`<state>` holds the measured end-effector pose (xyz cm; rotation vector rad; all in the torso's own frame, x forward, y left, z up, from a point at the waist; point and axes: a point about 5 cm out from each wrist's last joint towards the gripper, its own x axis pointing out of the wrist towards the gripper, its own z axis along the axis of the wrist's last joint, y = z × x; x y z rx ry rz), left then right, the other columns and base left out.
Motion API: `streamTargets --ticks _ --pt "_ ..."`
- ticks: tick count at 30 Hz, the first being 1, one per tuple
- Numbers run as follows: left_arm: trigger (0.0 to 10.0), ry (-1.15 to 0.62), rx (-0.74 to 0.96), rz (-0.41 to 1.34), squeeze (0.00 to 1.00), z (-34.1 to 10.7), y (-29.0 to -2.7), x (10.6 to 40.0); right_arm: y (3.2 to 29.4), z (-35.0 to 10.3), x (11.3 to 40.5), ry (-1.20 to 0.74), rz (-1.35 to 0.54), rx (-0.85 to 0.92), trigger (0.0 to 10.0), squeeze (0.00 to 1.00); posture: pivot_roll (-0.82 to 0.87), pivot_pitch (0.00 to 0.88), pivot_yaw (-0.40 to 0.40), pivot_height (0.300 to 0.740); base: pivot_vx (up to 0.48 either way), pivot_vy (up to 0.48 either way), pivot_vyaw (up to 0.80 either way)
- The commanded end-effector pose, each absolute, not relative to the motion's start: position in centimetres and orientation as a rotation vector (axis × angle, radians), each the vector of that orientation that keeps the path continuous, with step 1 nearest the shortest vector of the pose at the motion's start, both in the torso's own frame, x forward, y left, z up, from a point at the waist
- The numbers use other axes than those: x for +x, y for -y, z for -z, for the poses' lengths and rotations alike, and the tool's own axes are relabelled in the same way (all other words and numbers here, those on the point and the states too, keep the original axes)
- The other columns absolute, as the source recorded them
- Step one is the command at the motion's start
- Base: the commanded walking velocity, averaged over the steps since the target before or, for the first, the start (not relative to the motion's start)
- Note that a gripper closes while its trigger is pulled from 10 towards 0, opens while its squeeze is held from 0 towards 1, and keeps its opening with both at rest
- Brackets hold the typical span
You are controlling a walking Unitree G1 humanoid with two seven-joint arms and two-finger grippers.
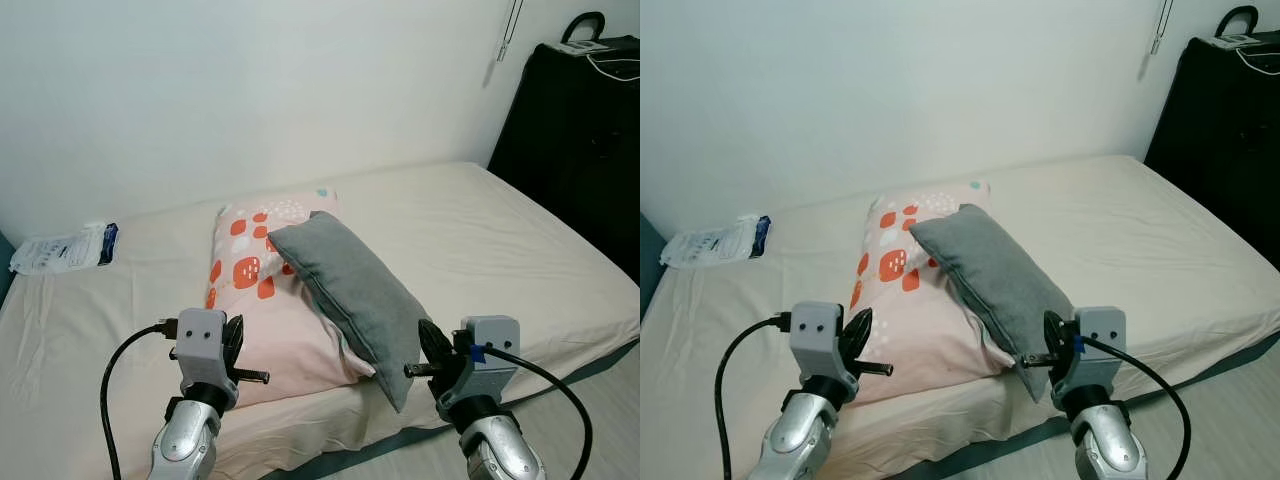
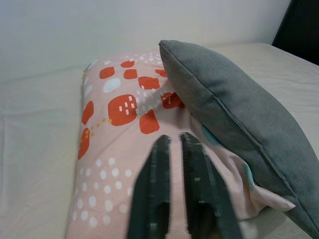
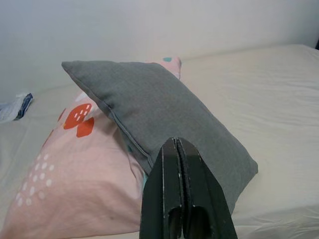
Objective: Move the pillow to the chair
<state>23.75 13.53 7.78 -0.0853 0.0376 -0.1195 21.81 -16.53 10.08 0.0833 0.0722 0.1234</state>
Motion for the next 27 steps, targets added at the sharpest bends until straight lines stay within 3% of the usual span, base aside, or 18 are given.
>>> streamTargets --ticks 1,2,26,27 --pt "10.0 -0.028 -0.074 0.109 1.00 -7.9 -13.8 23.5 16.3 -10.4 21.8 -0.068 -0.137 0.082 2.8 1.00 0.04 0.000 -0.001 0.740 0.000 0.000 0.00" --pt "10.0 -0.027 -0.078 0.112 1.00 -7.9 -13.7 23.5 16.2 -10.4 21.8 -0.069 -0.140 0.080 10.0 1.00 0.04 0.000 -0.002 0.740 0.000 0.000 0.00" --pt "10.0 -0.015 -0.078 0.143 1.00 -8.4 -13.5 24.5 15.6 -10.9 23.2 -0.039 -0.200 0.069 10.0 1.00 0.02 0.000 -0.010 0.740 0.000 0.000 0.00" --pt "8.0 0.003 -0.101 0.166 1.00 -8.7 -13.3 24.4 15.6 -11.0 23.3 -0.034 -0.200 0.072 8.8 1.00 0.02 0.000 -0.007 0.740 0.000 0.000 0.00"
